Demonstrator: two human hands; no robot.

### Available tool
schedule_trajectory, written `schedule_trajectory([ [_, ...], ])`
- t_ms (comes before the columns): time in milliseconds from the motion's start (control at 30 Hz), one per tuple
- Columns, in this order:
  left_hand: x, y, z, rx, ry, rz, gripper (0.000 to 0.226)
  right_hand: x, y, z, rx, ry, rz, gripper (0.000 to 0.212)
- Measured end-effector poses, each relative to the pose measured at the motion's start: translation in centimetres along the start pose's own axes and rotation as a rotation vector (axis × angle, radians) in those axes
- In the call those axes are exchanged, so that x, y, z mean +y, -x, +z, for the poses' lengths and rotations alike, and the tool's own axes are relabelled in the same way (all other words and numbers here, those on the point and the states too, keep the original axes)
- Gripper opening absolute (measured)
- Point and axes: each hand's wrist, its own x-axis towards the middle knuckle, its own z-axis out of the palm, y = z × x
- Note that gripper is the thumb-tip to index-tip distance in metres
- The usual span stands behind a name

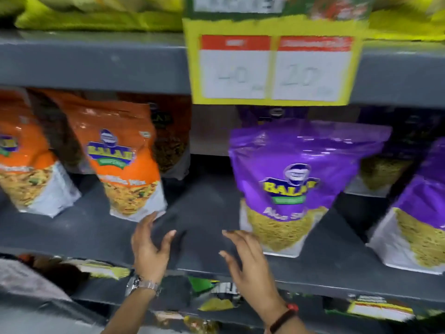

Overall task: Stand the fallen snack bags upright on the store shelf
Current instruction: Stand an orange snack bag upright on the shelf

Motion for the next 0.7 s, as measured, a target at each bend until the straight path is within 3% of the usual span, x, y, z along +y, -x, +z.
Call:
schedule_trajectory([
  [100,-3.7,-2.8,-5.6,0.000,-0.110,0.022,0.087,-2.0,-3.2,5.6,-0.078,-0.084,0.177,0.049],
  [200,-6.8,-6.9,-9.8,-0.066,-0.143,-0.024,0.109,-4.1,-6.6,10.6,-0.180,-0.194,0.372,0.077],
  [333,-8.4,-12.5,-11.1,-0.365,-0.109,-0.095,0.144,-5.6,-10.1,14.9,-0.249,-0.256,0.517,0.101],
  [400,-8.7,-14.2,-10.8,-0.526,-0.062,-0.118,0.151,-5.9,-11.0,16.2,-0.223,-0.324,0.525,0.093],
  [467,-9.2,-14.9,-10.6,-0.614,-0.025,-0.153,0.138,-6.0,-11.4,17.5,-0.204,-0.300,0.548,0.074],
  [600,-10.3,-14.2,-10.4,-0.546,0.062,-0.187,0.115,-6.2,-11.0,17.6,-0.185,-0.279,0.579,0.050],
  [700,-10.0,-12.5,-10.2,-0.546,0.096,-0.162,0.103,-6.5,-10.1,15.9,-0.210,-0.258,0.576,0.045],
])
